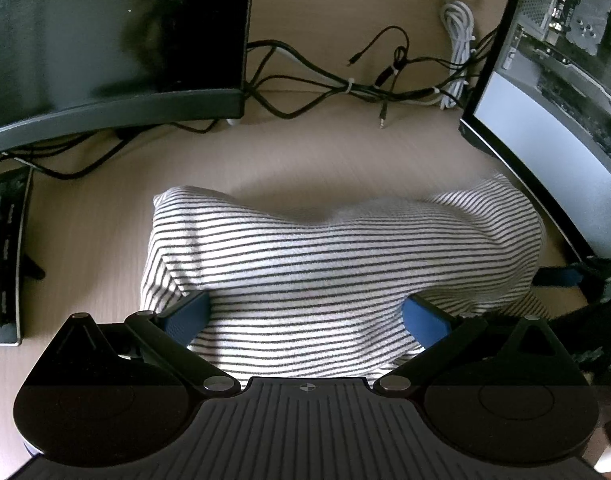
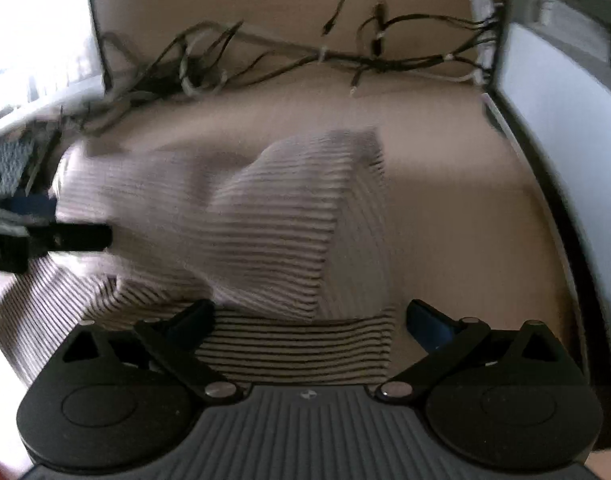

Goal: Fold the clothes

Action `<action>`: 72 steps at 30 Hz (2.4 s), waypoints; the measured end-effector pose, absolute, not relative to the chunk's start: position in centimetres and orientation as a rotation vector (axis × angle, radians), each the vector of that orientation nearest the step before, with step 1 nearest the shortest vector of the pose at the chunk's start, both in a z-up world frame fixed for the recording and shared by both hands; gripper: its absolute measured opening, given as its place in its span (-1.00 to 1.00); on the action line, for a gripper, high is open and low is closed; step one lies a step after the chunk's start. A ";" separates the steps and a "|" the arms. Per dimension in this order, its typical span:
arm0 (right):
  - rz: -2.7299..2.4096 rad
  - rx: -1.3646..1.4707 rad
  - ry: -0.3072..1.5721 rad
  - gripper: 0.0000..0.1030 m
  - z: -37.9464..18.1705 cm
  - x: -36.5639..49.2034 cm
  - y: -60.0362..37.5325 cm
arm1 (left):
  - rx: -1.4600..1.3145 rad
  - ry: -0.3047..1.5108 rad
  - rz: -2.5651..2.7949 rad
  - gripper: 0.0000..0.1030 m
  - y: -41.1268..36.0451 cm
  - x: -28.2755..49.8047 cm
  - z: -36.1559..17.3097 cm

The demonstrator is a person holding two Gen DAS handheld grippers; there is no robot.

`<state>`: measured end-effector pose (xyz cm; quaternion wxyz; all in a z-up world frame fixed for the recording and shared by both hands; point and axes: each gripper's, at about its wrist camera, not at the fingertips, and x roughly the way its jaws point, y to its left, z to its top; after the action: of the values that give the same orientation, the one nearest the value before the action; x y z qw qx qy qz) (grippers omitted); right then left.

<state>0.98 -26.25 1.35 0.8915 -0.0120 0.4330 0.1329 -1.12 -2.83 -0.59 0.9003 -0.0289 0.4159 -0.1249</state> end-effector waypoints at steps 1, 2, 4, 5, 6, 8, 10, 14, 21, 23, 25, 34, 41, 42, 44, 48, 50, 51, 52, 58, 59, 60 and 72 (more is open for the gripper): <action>0.269 -0.014 0.863 0.95 2.3 0.5 -26.5 | -0.065 0.860 -0.258 1.00 -2.8 -1.1 -0.6; 0.263 -0.013 0.808 0.95 3.6 0.0 -26.8 | -0.070 0.859 -0.258 1.00 -2.7 -1.1 -0.6; 0.249 -0.019 0.692 0.91 6.3 -0.9 -27.4 | -0.073 0.857 -0.255 1.00 -2.7 -1.2 -0.5; 0.254 -0.035 0.646 0.67 7.2 -1.0 -27.2 | -0.074 0.856 -0.253 1.00 -2.7 -1.2 -0.5; 0.259 -0.051 0.601 0.51 8.1 -1.1 -26.9 | -0.074 0.855 -0.251 1.00 -2.8 -1.2 -0.5; 0.276 -0.067 0.539 0.11 9.4 -1.1 -26.0 | -0.077 0.855 -0.251 1.00 -2.7 -1.2 -0.6; 0.335 -0.025 0.576 0.00 9.0 -0.3 -24.8 | -0.085 0.856 -0.253 1.00 -2.6 -1.2 -0.4; 0.343 -0.008 0.794 0.00 3.7 2.3 -23.4 | -0.174 0.842 -0.241 1.00 -1.0 -1.4 1.4; 0.375 0.015 0.794 0.00 3.5 2.5 -24.1 | -0.312 0.871 -0.026 1.00 3.1 2.4 1.7; 0.379 0.013 0.801 0.00 4.0 2.8 -24.1 | -0.325 0.928 -0.018 1.00 3.2 4.3 0.3; 0.346 0.033 0.760 0.03 5.4 3.1 -24.8 | -0.316 0.955 -0.020 1.00 3.0 5.4 -0.6; 0.193 0.248 0.928 0.26 2.8 10.9 -26.9 | -0.310 0.972 -0.050 0.99 2.2 6.9 -1.7; 0.278 0.209 0.912 -0.37 3.4 10.4 -24.6 | -0.308 0.891 -0.080 0.08 1.9 5.2 0.0; 0.300 0.197 0.867 -0.38 4.6 9.7 -24.6 | -0.327 0.865 -0.093 0.02 2.4 4.6 0.8; 0.344 0.174 0.794 -0.38 6.6 7.9 -24.8 | -0.345 0.801 -0.126 -0.06 3.6 2.6 2.3; 0.384 0.130 0.720 -0.38 8.6 2.8 -26.2 | -0.353 0.753 -0.192 -0.22 4.5 -3.0 2.9; 0.376 0.117 0.725 -0.38 8.4 0.0 -27.1 | -0.345 0.772 -0.215 -0.21 3.8 -6.4 2.2; 0.369 0.122 0.741 -0.38 7.8 -1.0 -27.8 | -0.335 0.792 -0.224 -0.20 3.5 -8.0 1.7; 0.360 0.136 0.770 -0.38 7.0 -2.0 -28.2 | -0.322 0.818 -0.231 -0.19 3.2 -9.3 1.3; 0.312 0.157 0.843 -0.38 4.2 -5.4 -29.4 | -0.247 0.747 -0.233 0.06 3.5 -12.5 5.1; 0.305 0.152 0.836 -0.38 4.0 -5.6 -29.3 | -0.227 0.700 -0.230 0.19 3.2 -12.5 6.4; 0.298 0.146 0.830 -0.38 4.0 -5.7 -29.1 | -0.217 0.660 -0.236 0.34 3.1 -12.4 7.4; 0.240 0.040 0.672 -0.17 7.8 -7.3 -28.5 | -0.095 0.855 -0.319 0.81 -2.2 -7.6 1.1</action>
<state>-7.30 -28.52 7.81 0.9367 0.0196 0.3291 0.1177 -7.62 -2.17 1.08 0.8965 -0.0460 0.4129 -0.1541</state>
